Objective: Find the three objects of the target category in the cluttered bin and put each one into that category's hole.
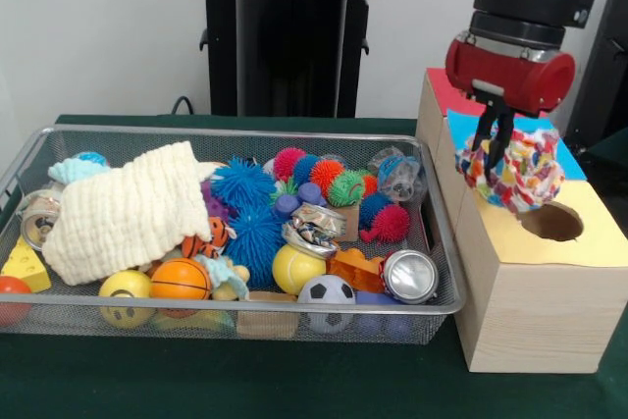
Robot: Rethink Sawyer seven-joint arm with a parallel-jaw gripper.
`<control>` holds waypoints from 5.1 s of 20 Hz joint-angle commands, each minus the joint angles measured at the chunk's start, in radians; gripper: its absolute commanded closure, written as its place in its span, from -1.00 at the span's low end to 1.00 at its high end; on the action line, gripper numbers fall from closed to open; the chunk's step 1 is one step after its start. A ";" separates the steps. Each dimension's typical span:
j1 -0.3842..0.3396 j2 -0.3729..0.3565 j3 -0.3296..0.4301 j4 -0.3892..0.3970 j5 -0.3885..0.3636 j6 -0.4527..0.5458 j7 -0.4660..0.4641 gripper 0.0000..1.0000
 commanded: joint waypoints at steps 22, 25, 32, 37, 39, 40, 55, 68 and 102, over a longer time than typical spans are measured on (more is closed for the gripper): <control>0.014 -0.011 0.063 0.059 -0.070 0.150 0.076 1.00; 0.021 0.006 0.063 0.049 -0.064 0.142 0.087 1.00; 0.048 0.052 0.059 0.009 -0.046 0.136 0.124 1.00; 0.061 0.052 0.048 0.003 -0.035 0.146 0.138 1.00; 0.071 0.054 0.045 0.000 -0.031 0.146 0.146 1.00; 0.073 0.058 0.045 -0.001 -0.028 0.143 0.148 1.00; 0.106 0.118 0.029 -0.019 0.012 0.085 0.197 1.00; 0.161 0.257 -0.002 -0.172 0.094 0.089 0.252 1.00; 0.207 0.169 -0.102 -0.132 0.190 0.215 0.164 1.00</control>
